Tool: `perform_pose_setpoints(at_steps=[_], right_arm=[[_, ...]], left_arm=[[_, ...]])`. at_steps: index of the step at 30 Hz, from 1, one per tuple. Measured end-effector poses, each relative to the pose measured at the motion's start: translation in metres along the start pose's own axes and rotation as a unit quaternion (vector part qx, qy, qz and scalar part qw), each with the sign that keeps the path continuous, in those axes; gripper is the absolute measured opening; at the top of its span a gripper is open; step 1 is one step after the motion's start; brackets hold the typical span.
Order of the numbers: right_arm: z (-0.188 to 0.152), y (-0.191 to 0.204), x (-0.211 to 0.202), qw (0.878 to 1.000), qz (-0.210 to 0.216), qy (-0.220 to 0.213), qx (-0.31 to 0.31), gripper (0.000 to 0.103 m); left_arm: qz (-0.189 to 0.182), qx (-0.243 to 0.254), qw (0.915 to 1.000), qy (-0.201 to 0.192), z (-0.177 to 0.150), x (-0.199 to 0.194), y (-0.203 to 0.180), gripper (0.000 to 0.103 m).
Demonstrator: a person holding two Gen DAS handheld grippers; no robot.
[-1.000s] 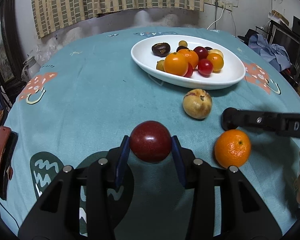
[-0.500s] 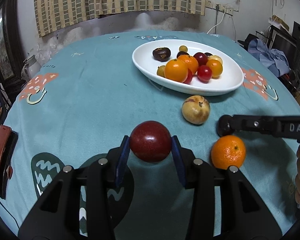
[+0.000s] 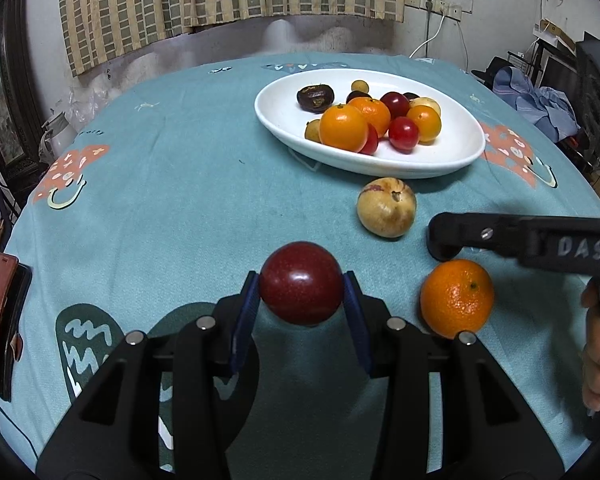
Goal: Organize fruits
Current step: 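Carry the red plum and dark cherry onto the plate and release both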
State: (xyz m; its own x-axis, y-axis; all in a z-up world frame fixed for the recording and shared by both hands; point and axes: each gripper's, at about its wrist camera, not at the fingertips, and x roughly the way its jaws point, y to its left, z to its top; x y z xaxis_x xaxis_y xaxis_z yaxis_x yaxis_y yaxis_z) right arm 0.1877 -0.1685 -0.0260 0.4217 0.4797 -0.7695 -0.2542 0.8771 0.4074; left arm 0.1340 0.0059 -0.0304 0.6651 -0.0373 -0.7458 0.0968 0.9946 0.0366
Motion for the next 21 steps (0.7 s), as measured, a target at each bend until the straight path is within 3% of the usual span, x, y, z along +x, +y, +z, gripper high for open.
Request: perform_pose_setpoints(at_steps=[6, 11, 15, 21], right_arm=[[-0.003, -0.003, 0.002, 1.000, 0.002, -0.004, -0.002, 0.029], [-0.003, -0.007, -0.006, 1.000, -0.001, -0.022, 0.004, 0.028], [0.006, -0.013, -0.039, 0.998, -0.002, -0.063, 0.007, 0.028], [0.049, -0.022, -0.081, 0.992, -0.036, -0.121, -0.006, 0.028]], left_arm=[[0.002, 0.003, 1.0000, -0.002, 0.000, 0.000, -0.001, 0.043], [-0.007, 0.000, 1.0000, -0.006, 0.001, 0.001, 0.000, 0.042], [0.004, -0.010, 0.9996, -0.026, 0.009, -0.011, 0.004, 0.042], [0.005, -0.008, 0.9986, -0.051, 0.070, -0.021, 0.007, 0.042]])
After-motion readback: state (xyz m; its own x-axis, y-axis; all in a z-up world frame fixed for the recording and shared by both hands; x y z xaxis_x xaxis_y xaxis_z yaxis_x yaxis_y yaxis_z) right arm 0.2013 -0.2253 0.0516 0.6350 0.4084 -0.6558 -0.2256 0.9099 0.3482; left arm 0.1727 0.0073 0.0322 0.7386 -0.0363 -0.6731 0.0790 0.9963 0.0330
